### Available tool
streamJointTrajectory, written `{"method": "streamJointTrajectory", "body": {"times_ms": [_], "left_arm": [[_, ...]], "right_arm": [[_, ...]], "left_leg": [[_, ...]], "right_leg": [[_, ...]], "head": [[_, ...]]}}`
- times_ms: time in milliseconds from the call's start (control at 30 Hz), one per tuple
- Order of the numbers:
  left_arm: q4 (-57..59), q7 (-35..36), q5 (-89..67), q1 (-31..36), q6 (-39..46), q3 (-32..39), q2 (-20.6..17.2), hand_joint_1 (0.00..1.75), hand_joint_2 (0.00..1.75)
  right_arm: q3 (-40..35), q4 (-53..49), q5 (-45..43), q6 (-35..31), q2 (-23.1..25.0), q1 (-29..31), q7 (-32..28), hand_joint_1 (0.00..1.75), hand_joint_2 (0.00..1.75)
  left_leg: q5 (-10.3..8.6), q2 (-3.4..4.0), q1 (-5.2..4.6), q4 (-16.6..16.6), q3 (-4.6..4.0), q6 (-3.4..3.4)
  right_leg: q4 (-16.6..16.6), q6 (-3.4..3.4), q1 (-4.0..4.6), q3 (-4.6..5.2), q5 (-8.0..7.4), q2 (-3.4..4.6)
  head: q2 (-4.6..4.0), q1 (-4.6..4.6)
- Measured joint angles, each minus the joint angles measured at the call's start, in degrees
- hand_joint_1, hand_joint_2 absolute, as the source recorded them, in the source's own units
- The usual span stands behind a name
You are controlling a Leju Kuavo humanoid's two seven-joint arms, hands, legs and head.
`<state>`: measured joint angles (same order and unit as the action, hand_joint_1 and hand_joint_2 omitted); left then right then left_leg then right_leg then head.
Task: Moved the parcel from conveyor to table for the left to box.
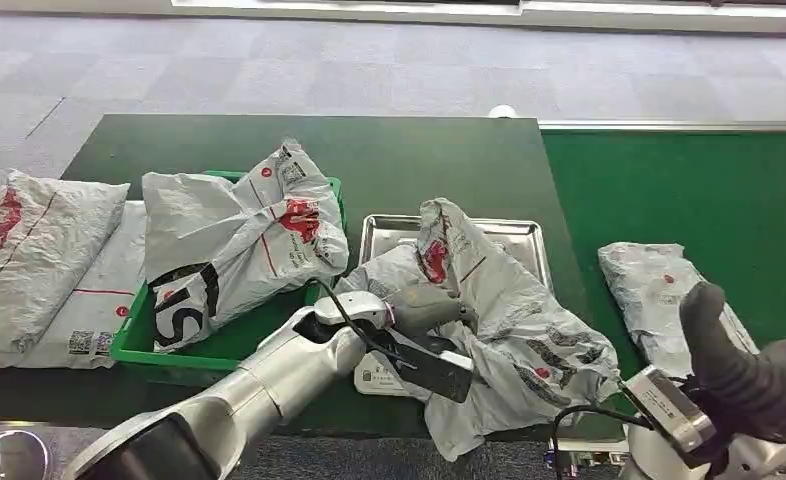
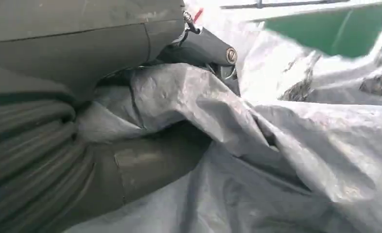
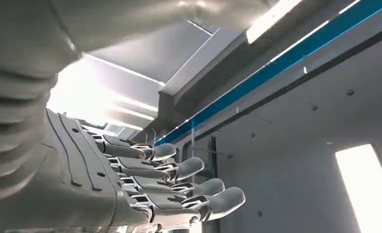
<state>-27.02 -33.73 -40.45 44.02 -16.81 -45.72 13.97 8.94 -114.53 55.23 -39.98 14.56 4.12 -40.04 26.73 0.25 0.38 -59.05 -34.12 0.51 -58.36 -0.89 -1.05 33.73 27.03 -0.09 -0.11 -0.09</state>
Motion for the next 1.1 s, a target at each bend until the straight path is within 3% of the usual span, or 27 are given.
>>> {"method": "streamJointTrajectory", "body": {"times_ms": [500, 633, 800, 867, 967, 1033, 1100], "left_arm": [[-2.9, -2.9, 2.9, 0.0, -1.0, 1.4, -1.2, 1.75, 1.75], [-8.3, -5.0, 10.6, -0.5, -1.3, 5.0, -2.1, 1.75, 1.75], [-17.8, -0.3, 14.1, -1.8, 2.5, 12.1, -3.8, 1.75, 1.75], [-22.5, 4.2, 8.9, -3.1, 8.8, 14.7, -4.8, 1.75, 1.75], [-28.3, 24.3, -19.3, -3.6, 30.5, 17.2, -6.4, 1.75, 1.75], [-31.2, 32.2, -31.2, -4.4, 37.1, 18.3, -7.9, 1.75, 1.75], [-35.3, 35.7, -36.8, -6.5, 40.3, 20.9, -9.1, 1.75, 1.75]], "right_arm": [[0.1, 0.0, 0.0, 0.0, 0.0, 0.0, 0.0, 0.00, 1.75], [0.7, -0.9, 0.0, 0.0, 0.0, -0.3, 0.0, 0.00, 1.75], [1.9, -2.2, -0.4, 0.0, 0.2, -0.7, 0.0, 0.00, 1.75], [2.6, -2.9, -0.5, 0.0, 0.3, -1.0, 0.0, 0.00, 1.75], [3.9, -4.3, -0.9, 0.0, 0.3, -1.5, 0.1, 0.00, 1.75], [4.2, -5.0, -0.7, 0.0, 0.3, -1.8, 0.3, 0.00, 1.75], [4.3, -5.2, 0.2, 0.0, 0.3, -1.8, 1.1, 0.00, 1.75]], "left_leg": [[0.00, 0.00, 0.00, 0.0, 0.00, 0.00], [-0.01, 0.00, 0.00, 0.0, 0.00, 0.01], [-0.01, 0.02, 0.00, 0.0, 0.00, 0.01], [-0.01, 0.03, 0.00, 0.0, 0.00, 0.01], [-0.02, 0.08, 0.01, 0.0, -0.02, 0.04], [-0.02, 0.05, 0.01, 0.0, -0.01, 0.04], [-0.02, 0.07, 0.03, 0.0, 0.00, 0.04]], "right_leg": [[0.0, 0.00, -0.01, 0.00, 0.00, 0.00], [0.0, 0.00, -0.01, 0.01, -0.01, 0.00], [0.0, 0.00, 0.00, 0.02, 0.00, 0.05], [0.0, 0.00, 0.02, 0.03, 0.00, 0.06], [0.0, 0.01, 0.01, 0.07, -0.01, 0.11], [0.0, 0.01, 0.02, 0.01, 0.00, 0.06], [0.0, 0.02, 0.02, 0.04, 0.00, 0.10]], "head": [[0.00, 0.00], [0.00, -0.02], [0.00, -0.02], [0.00, -0.02], [0.00, -0.02], [0.00, 0.00], [0.00, 0.00]]}}
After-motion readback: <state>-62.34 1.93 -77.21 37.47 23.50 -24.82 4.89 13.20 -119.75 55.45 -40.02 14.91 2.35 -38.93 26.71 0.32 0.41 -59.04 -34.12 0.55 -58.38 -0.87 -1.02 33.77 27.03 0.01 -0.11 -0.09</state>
